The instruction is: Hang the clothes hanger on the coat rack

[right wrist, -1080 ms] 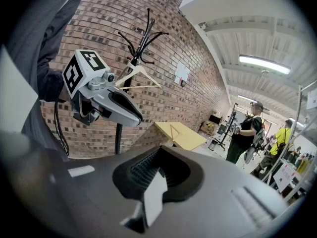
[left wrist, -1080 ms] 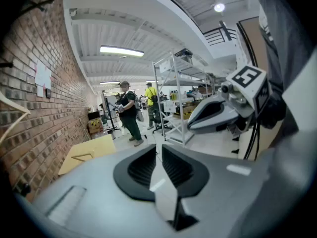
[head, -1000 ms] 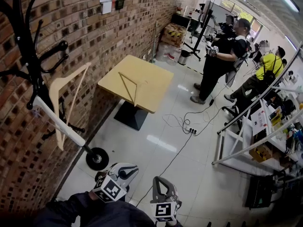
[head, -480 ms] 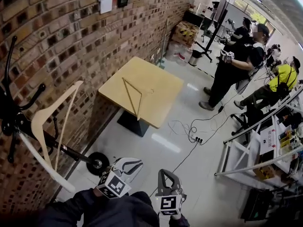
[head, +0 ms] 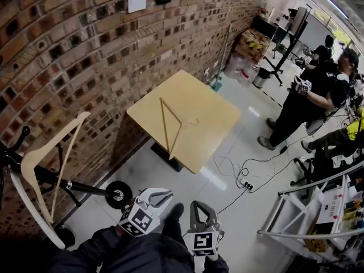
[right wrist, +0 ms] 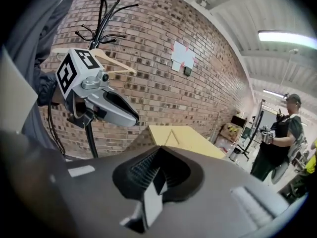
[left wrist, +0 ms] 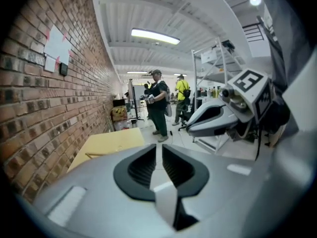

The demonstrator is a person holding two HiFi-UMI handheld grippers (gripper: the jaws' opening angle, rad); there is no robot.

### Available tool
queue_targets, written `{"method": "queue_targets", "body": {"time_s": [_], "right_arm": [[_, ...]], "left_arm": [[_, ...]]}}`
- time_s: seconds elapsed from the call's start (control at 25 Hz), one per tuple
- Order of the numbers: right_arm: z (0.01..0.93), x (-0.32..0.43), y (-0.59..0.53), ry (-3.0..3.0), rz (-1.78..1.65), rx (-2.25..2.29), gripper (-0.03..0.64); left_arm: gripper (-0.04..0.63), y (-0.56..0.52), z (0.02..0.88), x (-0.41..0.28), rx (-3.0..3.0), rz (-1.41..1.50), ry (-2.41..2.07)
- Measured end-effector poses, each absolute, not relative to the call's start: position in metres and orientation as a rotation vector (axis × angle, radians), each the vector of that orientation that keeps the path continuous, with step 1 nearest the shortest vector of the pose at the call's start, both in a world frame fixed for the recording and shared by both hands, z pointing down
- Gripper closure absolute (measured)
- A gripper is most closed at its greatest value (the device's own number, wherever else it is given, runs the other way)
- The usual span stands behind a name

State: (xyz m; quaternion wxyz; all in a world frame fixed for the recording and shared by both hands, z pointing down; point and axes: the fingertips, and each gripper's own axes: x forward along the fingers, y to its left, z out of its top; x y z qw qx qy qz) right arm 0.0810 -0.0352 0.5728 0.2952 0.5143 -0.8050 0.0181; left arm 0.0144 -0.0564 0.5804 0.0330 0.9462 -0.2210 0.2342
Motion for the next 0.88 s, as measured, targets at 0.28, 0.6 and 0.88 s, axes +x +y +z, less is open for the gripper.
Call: {"method": "queue_targets", "body": {"time_s": [0.28,0.6,0.88], "right_arm": [[0.575,0.133,-0.120,-2.232,0.036,1.239,0.611],[0.602,0.158,-0.181,-2.251,0.083,1.179,0.591],[0.617,0.156,-0.241,-2.213,0.107,1.135,0.584]], "left_arm": [[0.537,-0.144,0.593,0.053,2.757,0.813,-0.886],[0.503,-0.205,0.628,0.073,2.671,0.893,-0.918],[0.446,-0.282,0.712,0.053,2.507,1.101,-0.951]]}}
